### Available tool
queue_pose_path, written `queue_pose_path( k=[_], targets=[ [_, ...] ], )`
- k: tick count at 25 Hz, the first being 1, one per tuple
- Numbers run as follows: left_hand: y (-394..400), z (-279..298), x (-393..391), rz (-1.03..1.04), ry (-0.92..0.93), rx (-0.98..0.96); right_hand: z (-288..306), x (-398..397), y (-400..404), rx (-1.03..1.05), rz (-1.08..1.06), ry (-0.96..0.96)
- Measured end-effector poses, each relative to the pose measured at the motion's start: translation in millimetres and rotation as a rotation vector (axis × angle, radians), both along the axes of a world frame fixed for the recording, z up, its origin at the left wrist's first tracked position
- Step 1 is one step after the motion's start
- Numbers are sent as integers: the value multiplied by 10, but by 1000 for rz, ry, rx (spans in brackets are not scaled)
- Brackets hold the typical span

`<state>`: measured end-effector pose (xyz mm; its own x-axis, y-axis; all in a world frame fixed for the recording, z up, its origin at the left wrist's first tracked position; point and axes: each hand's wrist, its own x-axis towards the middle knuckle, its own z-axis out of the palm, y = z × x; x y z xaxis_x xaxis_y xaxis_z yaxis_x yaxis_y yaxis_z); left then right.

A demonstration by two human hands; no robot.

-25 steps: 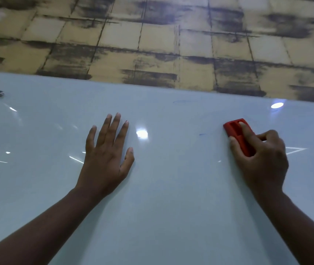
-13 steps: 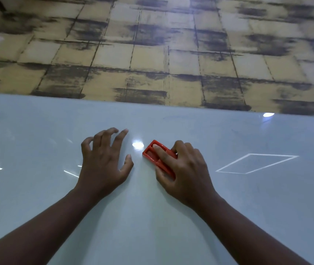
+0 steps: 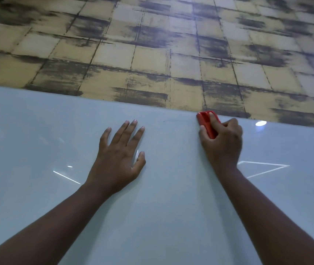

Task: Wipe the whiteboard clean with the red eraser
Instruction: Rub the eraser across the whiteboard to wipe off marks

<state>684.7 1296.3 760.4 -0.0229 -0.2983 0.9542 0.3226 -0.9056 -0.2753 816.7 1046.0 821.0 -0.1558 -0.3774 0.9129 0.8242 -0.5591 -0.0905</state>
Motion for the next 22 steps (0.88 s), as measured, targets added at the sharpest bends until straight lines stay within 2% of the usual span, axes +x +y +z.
queue_pose_path(
  k=[7,12,14,20,22],
  targets=[
    [21,15,25,-79,-13,-51,26,-592,917,-294,12,-163],
    [84,-37,32,-63,-72,-72,0,-375,521,-464,-59,-333],
    [88,-58,13,-93,-62,-82,71,-145,198,-396,-40,-285],
    [22,-133,10,-80,-69,-108,66,337,-563,141,-61,121],
    [-57,-194,46,-114,-90,-164,52,334,-594,198,-63,188]
  ],
)
